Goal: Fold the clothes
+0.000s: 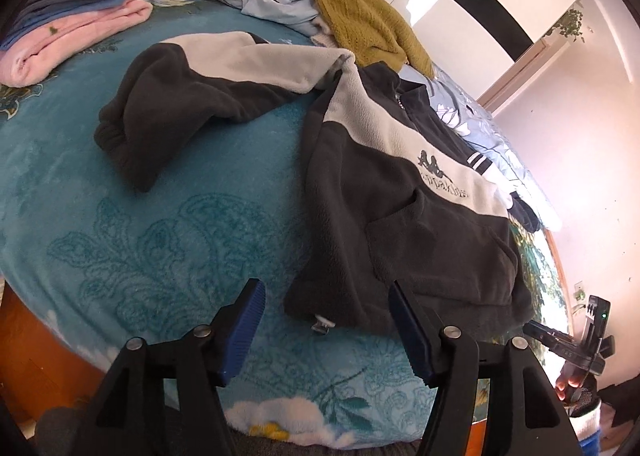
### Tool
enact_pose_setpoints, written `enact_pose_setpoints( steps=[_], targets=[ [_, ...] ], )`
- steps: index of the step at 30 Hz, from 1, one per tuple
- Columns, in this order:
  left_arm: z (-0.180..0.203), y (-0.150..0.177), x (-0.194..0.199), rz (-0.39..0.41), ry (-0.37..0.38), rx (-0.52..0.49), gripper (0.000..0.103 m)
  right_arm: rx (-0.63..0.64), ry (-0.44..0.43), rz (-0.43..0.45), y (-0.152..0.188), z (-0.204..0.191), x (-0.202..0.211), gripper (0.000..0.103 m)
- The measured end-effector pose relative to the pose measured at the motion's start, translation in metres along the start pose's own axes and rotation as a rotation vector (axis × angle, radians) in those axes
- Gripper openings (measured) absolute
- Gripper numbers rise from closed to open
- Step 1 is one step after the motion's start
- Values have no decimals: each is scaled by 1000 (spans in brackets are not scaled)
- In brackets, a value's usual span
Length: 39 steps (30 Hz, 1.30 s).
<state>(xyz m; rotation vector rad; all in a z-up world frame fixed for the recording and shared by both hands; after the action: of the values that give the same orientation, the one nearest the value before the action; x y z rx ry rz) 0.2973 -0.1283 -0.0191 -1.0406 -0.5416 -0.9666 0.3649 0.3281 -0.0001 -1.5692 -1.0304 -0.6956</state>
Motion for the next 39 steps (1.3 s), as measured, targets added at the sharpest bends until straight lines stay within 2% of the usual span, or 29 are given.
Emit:
enact_pose_setpoints(
  steps=[2, 6, 12, 18, 21, 24, 29, 34, 37, 39],
  targets=[
    [1, 6, 0, -5, -36, -24, 68, 24, 32, 1, 0, -5, -6, 42],
    [7, 15, -5, -21, -60, -68, 68, 85, 114, 45, -6, -17, -12, 42],
    [27, 23, -20, -44, -113, -154, 68, 7, 49, 208, -30, -12, 0, 42],
    [31, 17, -28, 1, -163, -151, 68, -142, -32, 263, -59, -4, -5, 42],
    [29, 10, -26, 23, -158, -119, 68, -154, -28, 285, -68, -4, -4, 42],
    [33, 6, -24, 47, -152, -148, 68, -172, -32, 326, -78, -1, -1, 42],
    [38, 11, -28, 23, -167, -202, 68, -249, -41, 334, -94, 14, -7, 43],
    [21, 7, -23, 45, -154, -105, 68, -297, -45, 318, -88, 21, -9, 43],
    [13, 2, -22, 65, -200, -58, 68, -309, -47, 302, -75, 25, -5, 43],
    [12, 1, -24, 64, -203, -41, 67, -315, -40, 285, -64, 26, -4, 44]
  ],
)
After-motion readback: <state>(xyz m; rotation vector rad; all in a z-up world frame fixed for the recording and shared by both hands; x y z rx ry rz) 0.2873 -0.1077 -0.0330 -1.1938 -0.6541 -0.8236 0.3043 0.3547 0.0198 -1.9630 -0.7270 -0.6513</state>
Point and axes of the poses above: each gripper's, at about its wrist camera, not at the fingertips, and x roughly against the way its jaws point, z to its right, y to its underside, the point moved 1 cm from there along -x, roughly the way its jaws point, and after that the axes turned 4 degrees about -y, right-handed, at the moved point
